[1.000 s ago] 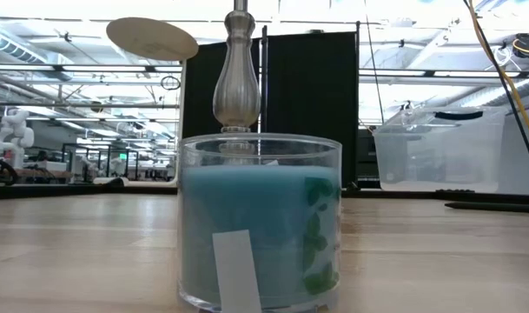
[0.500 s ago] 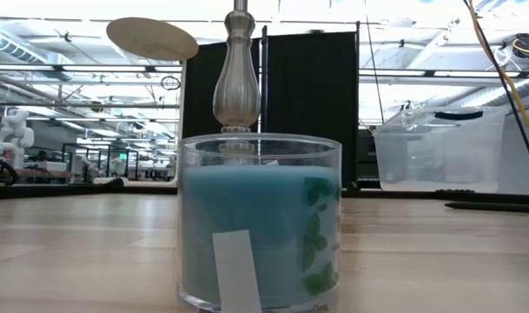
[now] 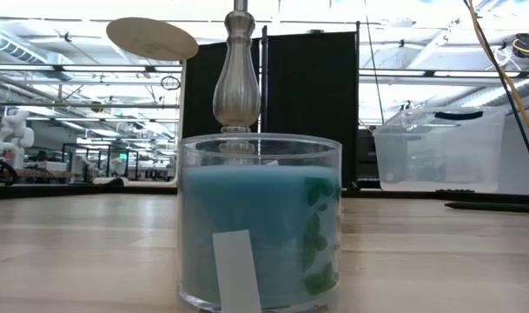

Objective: Screw lightbulb
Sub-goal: Remove the lightbulb from the silver lamp socket

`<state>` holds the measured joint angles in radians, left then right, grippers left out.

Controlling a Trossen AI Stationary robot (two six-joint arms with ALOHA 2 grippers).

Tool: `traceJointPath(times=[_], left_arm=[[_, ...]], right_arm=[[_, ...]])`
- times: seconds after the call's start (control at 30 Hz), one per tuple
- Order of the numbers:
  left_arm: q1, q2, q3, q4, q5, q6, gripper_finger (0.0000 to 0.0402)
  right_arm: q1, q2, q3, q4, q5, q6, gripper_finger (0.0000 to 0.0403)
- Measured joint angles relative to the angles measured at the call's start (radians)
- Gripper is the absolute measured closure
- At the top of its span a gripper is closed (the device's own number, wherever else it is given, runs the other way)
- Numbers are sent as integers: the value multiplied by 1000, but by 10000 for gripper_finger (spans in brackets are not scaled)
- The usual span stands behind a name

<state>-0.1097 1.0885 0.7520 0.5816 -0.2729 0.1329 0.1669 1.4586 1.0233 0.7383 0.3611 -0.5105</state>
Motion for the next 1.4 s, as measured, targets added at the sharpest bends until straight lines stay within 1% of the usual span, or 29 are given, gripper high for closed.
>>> traceJointPath(times=[0.33,0.6,0.77,0.87,1.0,1.4], left_arm=[[-11,0,0,2,-2,0,239],[-31,0,0,2,-6,0,239],[-39,0,0,0,10,-1,239],[-52,0,0,3,11,0,239],[-65,0,0,3,11,1,239],[-82,0,0,-1,2,11,239]], right_arm=[[-28,0,0,6,-5,3,218],[-30,0,0,11,-2,-3,218],[-38,0,0,19,9,-6,218],[-48,0,0,21,-3,-2,218],[-63,0,0,23,-51,26,218],[-70,0,0,19,-48,19,218]])
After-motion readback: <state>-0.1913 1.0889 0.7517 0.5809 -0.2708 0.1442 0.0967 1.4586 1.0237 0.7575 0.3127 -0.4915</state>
